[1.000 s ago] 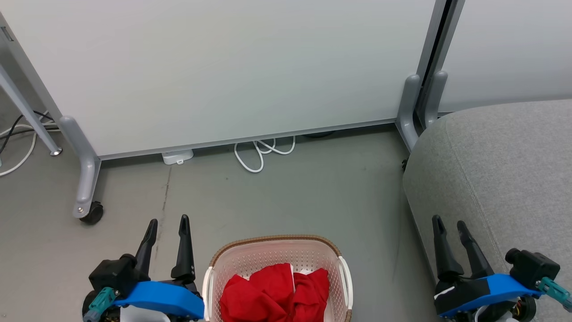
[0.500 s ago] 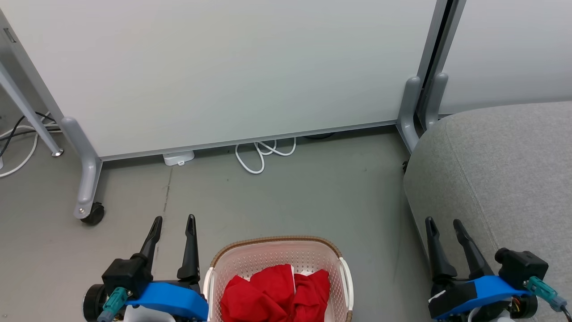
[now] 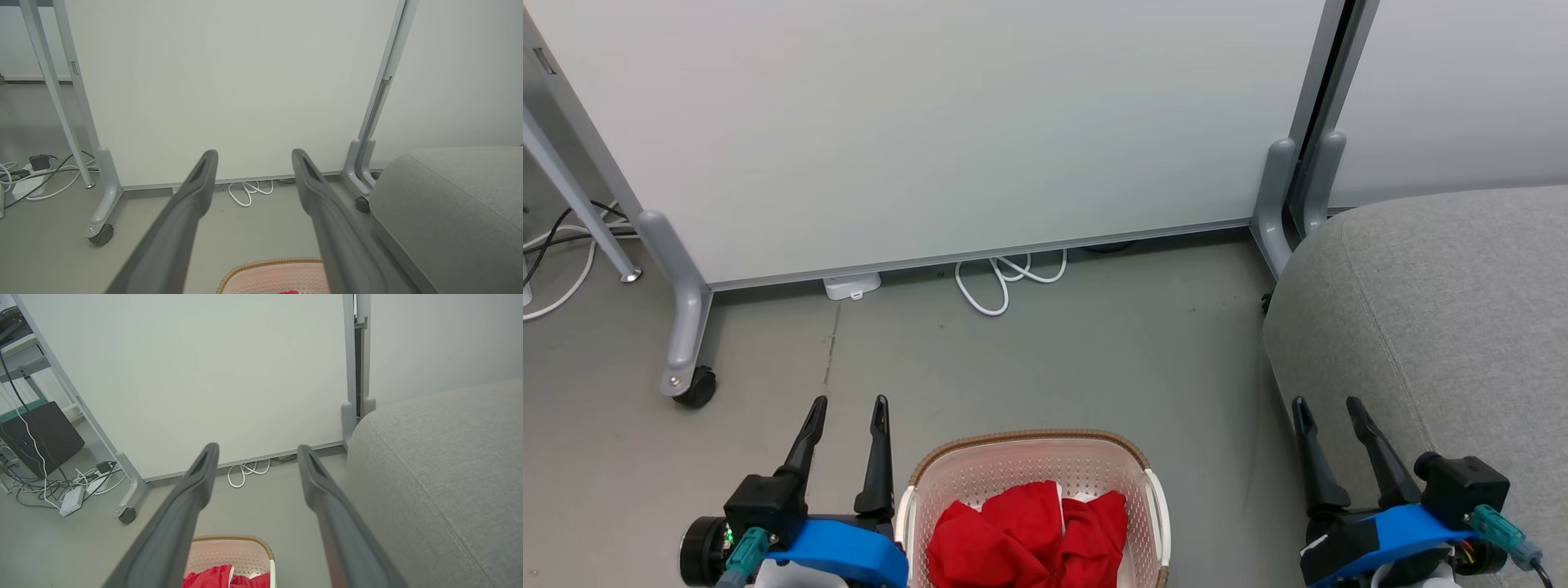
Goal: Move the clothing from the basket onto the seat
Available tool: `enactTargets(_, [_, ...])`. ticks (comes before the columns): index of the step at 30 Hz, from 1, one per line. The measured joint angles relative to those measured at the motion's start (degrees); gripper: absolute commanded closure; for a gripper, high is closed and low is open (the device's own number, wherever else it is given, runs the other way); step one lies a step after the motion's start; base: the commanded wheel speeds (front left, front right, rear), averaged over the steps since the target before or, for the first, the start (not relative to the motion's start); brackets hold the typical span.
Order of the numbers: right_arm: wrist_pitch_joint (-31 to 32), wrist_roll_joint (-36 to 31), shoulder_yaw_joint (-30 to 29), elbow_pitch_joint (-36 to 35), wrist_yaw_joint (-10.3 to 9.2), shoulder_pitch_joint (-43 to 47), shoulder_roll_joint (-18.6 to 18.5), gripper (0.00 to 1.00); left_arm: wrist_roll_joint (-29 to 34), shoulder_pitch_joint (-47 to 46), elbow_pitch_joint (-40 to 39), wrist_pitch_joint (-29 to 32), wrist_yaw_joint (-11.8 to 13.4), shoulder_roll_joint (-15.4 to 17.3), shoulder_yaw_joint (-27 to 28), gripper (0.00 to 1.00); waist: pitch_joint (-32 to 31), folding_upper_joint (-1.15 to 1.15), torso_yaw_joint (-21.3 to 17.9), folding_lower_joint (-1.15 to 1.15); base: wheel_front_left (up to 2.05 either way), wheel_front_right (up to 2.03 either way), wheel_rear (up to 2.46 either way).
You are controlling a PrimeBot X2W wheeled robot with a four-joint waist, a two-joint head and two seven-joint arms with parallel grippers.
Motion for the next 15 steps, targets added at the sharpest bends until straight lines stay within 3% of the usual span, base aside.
enactTargets(15, [-0.8, -2.6, 0.3, 0.1, 0.05, -0.2, 0.0, 0.00, 1.7, -0.2, 0.0, -0.7, 0.4, 0.0, -1.2, 0.00, 0.4, 0.00, -0.1, 0.00, 0.00, 0.00, 0.00])
